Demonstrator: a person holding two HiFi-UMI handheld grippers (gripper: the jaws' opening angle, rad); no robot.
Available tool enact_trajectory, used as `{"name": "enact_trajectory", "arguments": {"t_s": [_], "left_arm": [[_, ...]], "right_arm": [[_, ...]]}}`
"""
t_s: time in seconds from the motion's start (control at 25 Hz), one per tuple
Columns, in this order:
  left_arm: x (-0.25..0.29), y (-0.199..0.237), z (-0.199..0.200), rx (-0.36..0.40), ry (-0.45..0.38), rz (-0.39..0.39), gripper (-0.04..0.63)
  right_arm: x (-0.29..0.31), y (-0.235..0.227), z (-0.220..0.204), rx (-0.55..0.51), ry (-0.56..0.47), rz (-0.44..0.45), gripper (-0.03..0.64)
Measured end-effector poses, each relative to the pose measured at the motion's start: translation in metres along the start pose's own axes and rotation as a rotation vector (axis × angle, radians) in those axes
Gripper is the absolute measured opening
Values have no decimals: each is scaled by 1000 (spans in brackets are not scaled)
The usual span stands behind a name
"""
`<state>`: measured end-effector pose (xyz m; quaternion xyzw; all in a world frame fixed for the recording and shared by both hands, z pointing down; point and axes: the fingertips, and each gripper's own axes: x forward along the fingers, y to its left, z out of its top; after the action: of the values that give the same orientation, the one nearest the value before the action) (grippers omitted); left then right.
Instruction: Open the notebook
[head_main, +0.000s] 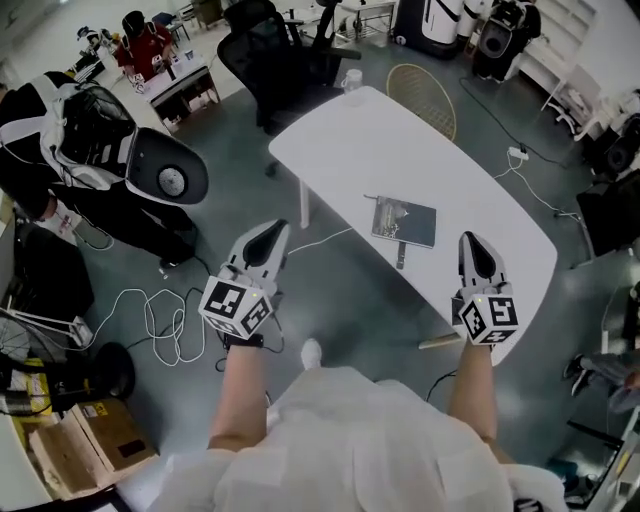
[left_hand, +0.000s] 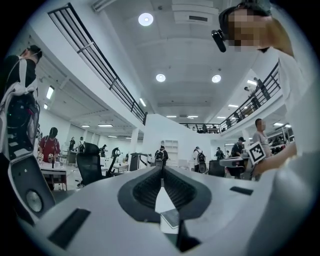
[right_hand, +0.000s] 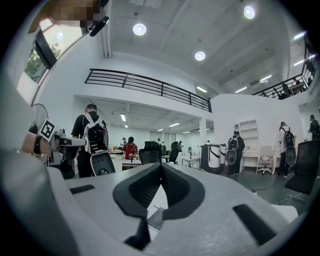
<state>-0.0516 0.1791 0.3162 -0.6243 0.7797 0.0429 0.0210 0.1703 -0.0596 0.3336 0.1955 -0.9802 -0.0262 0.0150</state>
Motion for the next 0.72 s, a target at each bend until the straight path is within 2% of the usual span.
{"name": "enact_trajectory", "arguments": {"t_s": [0.12, 0.36, 0.72], "left_arm": [[17, 30, 0, 0, 24, -30, 17], [46, 71, -6, 1, 21, -127, 17], [97, 89, -17, 1, 16, -245, 17]], "right_arm": [[29, 9, -2, 0, 7, -25, 5], [68, 23, -4, 11, 6, -90, 5], [98, 15, -10, -5, 15, -167, 5]]}}
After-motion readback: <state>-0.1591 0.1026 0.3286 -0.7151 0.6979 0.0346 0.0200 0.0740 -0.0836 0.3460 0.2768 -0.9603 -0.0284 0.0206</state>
